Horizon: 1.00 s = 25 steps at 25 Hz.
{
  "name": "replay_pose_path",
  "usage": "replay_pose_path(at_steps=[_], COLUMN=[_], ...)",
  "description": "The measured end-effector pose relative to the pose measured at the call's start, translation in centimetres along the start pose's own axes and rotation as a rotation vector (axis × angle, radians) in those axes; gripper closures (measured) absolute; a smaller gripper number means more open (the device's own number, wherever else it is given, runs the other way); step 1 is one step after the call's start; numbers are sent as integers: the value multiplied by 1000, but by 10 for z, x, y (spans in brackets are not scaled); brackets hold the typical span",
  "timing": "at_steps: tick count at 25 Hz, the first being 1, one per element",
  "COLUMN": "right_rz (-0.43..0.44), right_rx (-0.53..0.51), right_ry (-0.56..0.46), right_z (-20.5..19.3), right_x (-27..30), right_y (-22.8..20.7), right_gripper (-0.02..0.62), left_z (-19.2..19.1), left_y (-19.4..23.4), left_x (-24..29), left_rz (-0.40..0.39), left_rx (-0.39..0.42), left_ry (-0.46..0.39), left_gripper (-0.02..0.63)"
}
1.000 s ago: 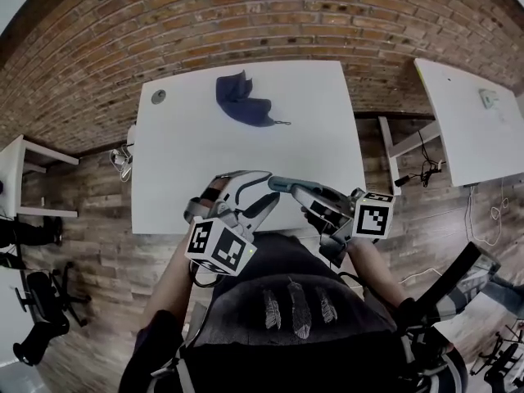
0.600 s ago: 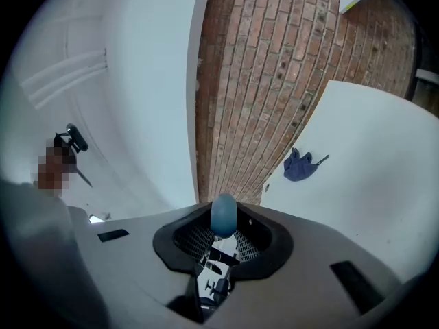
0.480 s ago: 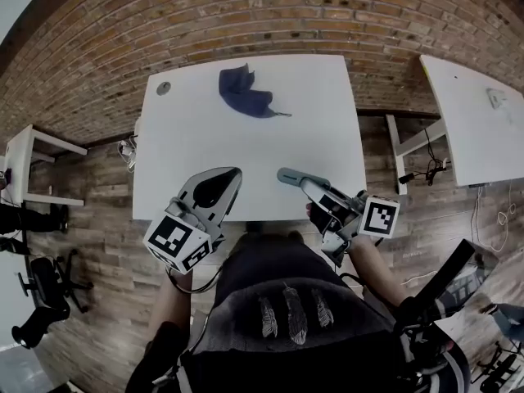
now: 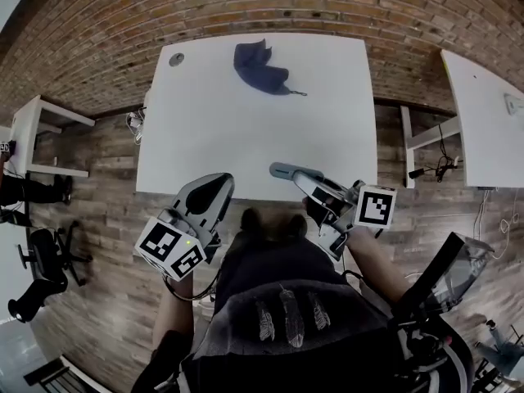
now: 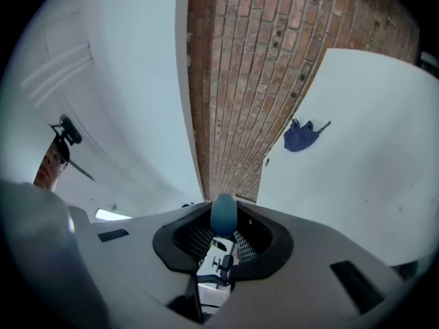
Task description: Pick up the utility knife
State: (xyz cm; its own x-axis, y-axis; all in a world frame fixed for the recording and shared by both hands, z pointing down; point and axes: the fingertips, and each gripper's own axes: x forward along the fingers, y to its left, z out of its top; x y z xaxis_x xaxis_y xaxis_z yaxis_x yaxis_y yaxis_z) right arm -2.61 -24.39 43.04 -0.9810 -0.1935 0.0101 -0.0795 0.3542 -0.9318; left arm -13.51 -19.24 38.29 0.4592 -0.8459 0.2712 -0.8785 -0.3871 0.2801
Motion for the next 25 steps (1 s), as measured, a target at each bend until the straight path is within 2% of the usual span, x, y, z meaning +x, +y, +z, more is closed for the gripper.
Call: replay_pose_path(at_steps=[2,5,9,13,19,25], right_rz=[-28,-48,-37,-23,-62,-58], right_rx=[-37,-64,-34,-4,53,47], right_ry=[5,-11,-37,-46,-44,-18], right_z=[0,3,-11,-31,-64,-98], right_x=[4,11,33,64,115,159], right_y=[5,11,22,37,46,66], right_gripper=[526,526,526,526,526,526], left_z=[2,3,0,1,-6,-26], left_y=[4,6,23,61,113,140], left_x=[-2,-4,-26,-58,-111,-135], left_rz=[-13,-41,-58,-44,-48,-92], left_rx=[-13,7,28,-12,-90,-131], left_ry=[-18,-32,-39,-65,-99,-72], left_gripper=[609,609,609,609,609,609])
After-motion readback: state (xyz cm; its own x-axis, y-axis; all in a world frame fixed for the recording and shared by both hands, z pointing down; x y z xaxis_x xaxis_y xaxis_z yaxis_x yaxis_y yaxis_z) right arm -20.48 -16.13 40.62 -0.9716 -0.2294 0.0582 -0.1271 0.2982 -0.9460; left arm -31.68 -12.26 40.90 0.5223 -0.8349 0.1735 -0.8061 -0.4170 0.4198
